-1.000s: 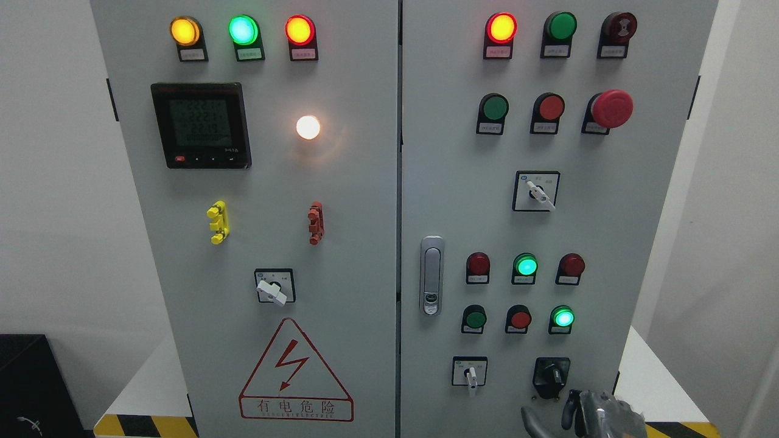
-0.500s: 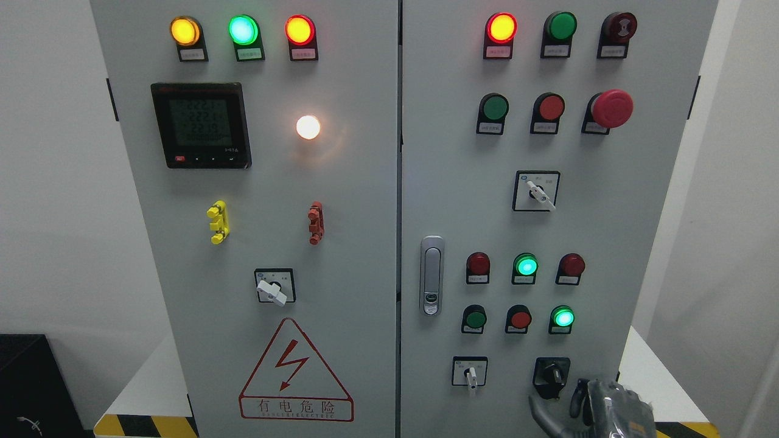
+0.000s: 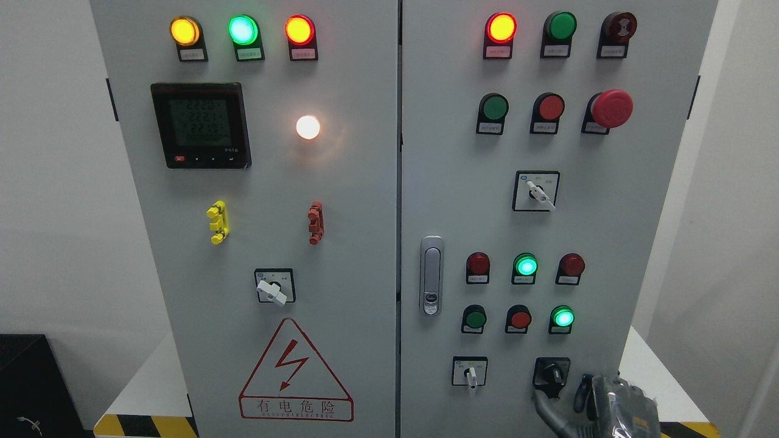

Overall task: Flip black knob to close circuit
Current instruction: 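Raise the right hand up toward the black rotary knob, then grip the black knob with the right hand and twist it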

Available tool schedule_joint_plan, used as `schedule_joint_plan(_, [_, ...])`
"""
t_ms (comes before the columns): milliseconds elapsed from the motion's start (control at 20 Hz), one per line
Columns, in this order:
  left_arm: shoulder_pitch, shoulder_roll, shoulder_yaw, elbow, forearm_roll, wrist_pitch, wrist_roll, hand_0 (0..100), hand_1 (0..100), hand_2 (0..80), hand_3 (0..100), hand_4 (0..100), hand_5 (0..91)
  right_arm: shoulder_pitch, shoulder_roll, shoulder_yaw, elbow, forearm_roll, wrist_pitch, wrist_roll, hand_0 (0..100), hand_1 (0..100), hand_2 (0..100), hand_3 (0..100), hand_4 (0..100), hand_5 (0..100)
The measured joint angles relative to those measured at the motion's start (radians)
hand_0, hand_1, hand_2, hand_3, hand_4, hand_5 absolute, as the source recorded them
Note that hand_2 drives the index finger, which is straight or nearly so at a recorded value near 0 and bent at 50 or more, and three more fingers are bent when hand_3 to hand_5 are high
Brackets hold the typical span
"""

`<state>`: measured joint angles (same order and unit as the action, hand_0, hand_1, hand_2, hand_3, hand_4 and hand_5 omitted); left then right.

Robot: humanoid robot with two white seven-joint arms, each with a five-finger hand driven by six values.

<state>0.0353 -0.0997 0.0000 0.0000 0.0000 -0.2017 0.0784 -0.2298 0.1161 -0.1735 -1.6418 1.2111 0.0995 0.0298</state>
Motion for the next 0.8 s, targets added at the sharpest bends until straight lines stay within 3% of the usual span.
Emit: schedule_joint_plan(800, [0.0, 0.0, 0.0, 0.0, 0.0, 0.0, 0.005, 12, 56, 0.0, 0, 0, 0.0, -0.02, 0.0, -0.018, 0.024, 0.006, 0.014, -0.004, 0, 24, 78, 95, 79, 85])
